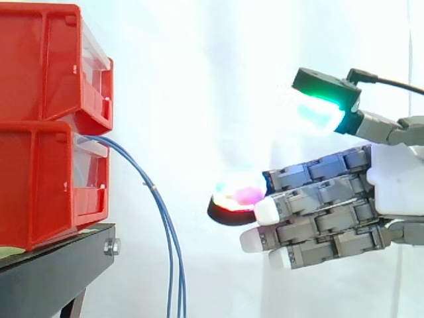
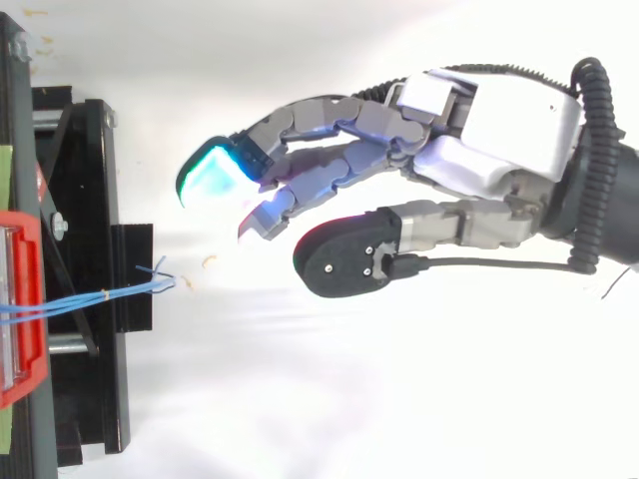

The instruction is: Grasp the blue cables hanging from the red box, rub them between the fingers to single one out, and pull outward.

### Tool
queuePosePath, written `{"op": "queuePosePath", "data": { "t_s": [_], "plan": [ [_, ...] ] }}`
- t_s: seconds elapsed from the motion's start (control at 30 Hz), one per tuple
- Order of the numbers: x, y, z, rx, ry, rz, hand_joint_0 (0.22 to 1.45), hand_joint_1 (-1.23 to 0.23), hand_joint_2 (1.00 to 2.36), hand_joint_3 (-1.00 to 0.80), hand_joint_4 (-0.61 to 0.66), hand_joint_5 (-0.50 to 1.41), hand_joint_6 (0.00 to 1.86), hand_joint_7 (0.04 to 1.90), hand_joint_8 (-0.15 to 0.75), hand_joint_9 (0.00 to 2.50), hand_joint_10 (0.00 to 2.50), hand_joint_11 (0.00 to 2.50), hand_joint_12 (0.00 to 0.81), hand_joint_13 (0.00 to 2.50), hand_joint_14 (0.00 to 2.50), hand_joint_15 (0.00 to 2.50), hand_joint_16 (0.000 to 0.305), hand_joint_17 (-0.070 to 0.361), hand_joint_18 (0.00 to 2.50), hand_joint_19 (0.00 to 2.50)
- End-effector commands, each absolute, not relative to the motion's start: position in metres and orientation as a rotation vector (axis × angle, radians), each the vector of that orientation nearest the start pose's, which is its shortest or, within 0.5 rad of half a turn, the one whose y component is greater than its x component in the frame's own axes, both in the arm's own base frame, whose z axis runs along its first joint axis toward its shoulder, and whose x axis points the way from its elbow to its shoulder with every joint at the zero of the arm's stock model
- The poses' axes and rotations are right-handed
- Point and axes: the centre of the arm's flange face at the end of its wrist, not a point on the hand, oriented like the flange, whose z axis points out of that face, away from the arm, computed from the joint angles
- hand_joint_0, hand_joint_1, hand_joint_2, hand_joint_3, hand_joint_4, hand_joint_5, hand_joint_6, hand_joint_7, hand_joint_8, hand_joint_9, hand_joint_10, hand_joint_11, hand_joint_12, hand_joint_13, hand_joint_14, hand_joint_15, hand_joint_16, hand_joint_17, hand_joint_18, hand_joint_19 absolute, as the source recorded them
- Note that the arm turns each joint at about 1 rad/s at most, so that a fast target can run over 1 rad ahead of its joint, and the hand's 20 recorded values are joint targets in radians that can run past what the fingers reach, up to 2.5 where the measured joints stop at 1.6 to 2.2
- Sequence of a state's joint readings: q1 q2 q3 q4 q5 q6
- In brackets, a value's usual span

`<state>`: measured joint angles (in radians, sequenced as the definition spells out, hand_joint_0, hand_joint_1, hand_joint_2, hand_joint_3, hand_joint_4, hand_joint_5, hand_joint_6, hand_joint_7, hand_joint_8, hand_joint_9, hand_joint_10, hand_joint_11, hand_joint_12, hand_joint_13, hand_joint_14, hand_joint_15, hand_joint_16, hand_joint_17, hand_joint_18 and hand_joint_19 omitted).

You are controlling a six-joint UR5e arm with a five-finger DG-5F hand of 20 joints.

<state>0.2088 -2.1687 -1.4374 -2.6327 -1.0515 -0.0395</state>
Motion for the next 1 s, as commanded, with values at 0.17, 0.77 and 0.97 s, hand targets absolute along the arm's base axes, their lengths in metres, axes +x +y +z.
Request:
{"op": "queuePosePath", "data": {
  "t_s": [0.17,0.77,0.97],
  "plan": [
    [0.713,-0.033,0.222,1.282,0.936,0.988,0.54,-0.60,1.01,-0.42,0.26,-0.16,0.50,0.70,0.277,0.86,0.01,0.29,0.358,0.52,0.01,0.16,0.045,0.102,0.39,0.23],
    [0.735,-0.018,0.205,1.249,0.880,0.857,0.55,-0.62,1.01,-0.42,0.26,-0.15,0.50,0.71,0.282,0.96,0.01,0.37,0.363,0.72,0.01,0.29,0.044,0.100,0.55,0.30],
    [0.762,-0.014,0.180,1.290,0.872,0.887,0.55,-0.62,1.01,-0.42,0.26,-0.15,0.50,0.72,0.285,0.97,0.01,0.37,0.362,0.73,0.01,0.30,0.044,0.099,0.56,0.31]
  ]
}}
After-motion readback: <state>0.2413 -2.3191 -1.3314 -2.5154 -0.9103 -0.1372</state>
